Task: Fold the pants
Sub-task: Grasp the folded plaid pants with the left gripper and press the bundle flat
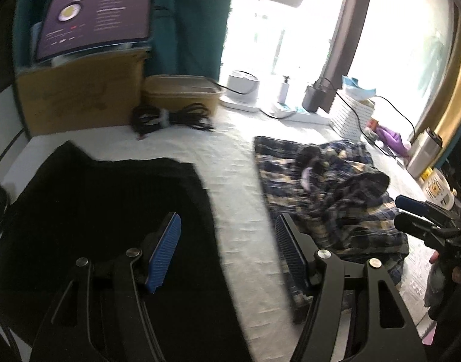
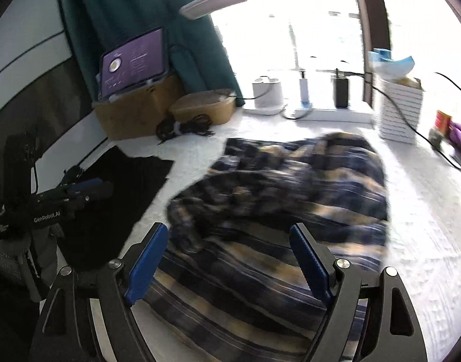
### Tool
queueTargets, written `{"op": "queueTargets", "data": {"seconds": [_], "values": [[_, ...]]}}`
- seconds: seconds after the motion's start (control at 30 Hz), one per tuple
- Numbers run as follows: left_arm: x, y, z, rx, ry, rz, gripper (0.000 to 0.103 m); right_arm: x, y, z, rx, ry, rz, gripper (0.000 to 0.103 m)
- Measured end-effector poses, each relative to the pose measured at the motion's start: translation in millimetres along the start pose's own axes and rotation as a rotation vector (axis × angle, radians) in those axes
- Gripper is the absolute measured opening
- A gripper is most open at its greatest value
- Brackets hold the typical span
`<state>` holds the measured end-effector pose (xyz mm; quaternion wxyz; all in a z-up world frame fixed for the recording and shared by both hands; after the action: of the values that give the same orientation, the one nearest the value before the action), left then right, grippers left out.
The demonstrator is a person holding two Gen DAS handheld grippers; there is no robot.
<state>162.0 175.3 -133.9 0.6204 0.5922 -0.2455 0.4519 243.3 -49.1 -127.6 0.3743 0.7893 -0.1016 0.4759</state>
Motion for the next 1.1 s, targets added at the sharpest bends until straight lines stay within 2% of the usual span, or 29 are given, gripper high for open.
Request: {"op": "queueTargets", "data": {"seconds": [0.2, 0.33, 0.47, 0.6, 0.77, 0.9, 0.97, 1.0, 1.03, 1.1], "values": [[16, -21, 32, -0.019, -0.048, -0.022, 0.065, -4, 23, 59, -0.081, -0.073, 0.043, 0.084], [28, -39, 42, -0.020, -0.067, -0.036, 0.065, -2, 32, 96, -0.141, -0.109, 0.068, 0.084], [39, -60, 47, -0.021, -0.071, -0.051, 0.065, 2, 31, 121, -0.165, -0.130, 0.083, 0.084], [43, -78, 64, -0.079, -0.098, -0.059, 0.065, 6, 17, 136, -0.166, -0.138, 0.072, 0.084], [40, -108, 94, -0.186, -0.162, -0.110, 0.065, 15, -5, 150, -0.161, -0.141, 0.062, 0.084], [38, -136, 101, -0.217, -0.159, -0.149, 0.065, 20, -24, 165, -0.159, -0.176, 0.051, 0.084], [38, -149, 100, -0.231, -0.131, -0.169, 0.054, 20, -31, 170, -0.162, -0.182, 0.044, 0.084], [37, -154, 99, -0.232, -0.122, -0.187, 0.038, 19, -34, 172, -0.162, -0.187, 0.038, 0.084], [36, -160, 99, -0.233, -0.115, -0.206, 0.028, 18, -38, 174, -0.161, -0.189, 0.031, 0.084], [33, -165, 102, -0.251, -0.118, -0.226, 0.023, 13, -44, 176, -0.162, -0.194, 0.014, 0.084]]}}
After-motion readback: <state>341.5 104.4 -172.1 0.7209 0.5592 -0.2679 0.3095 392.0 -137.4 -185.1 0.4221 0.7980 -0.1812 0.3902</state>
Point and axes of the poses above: each gripper's, at about its wrist camera, not at the fingertips, and y roughly against the way its jaws point, z to its right, x to its top, the point moved 6 cm from there along -y, roughly the way its jaws point, and after that the axes turned 12 degrees about z, right-handed, at the moved point
